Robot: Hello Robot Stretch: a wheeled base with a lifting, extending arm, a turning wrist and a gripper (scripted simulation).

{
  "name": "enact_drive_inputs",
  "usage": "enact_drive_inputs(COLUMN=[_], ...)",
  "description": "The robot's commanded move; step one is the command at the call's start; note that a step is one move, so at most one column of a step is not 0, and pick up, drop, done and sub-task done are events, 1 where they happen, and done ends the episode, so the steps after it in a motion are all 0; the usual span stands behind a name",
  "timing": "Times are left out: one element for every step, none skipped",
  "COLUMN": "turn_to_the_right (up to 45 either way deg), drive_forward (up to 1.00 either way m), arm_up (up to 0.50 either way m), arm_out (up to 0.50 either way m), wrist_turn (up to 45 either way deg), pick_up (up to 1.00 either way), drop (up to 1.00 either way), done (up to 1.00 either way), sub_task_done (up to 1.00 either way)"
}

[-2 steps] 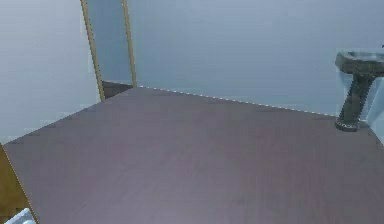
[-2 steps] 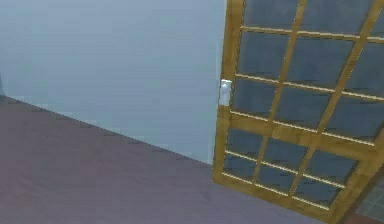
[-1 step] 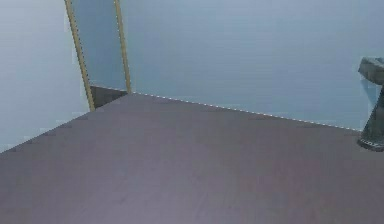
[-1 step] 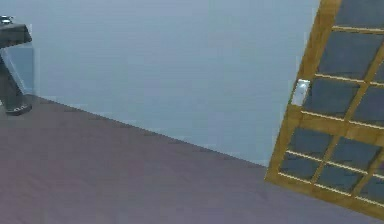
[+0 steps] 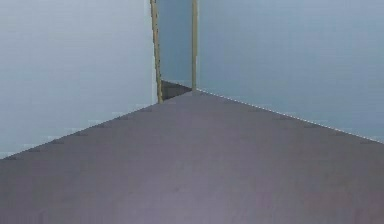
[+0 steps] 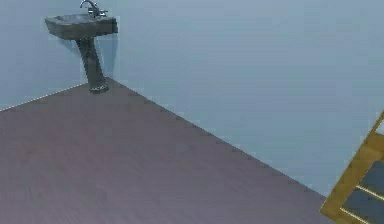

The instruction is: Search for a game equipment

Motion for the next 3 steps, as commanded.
enact_drive_inputs(turn_to_the_right=[0.0, 0.0, 0.0], drive_forward=[1.0, 1.0, 1.0], arm_up=[0.0, 0.0, 0.0], arm_out=[0.0, 0.0, 0.0], wrist_turn=[0.0, 0.0, 0.0], pick_up=[0.0, 0.0, 0.0], drop=[0.0, 0.0, 0.0], done=[0.0, 0.0, 0.0], sub_task_done=[0.0, 0.0, 0.0])
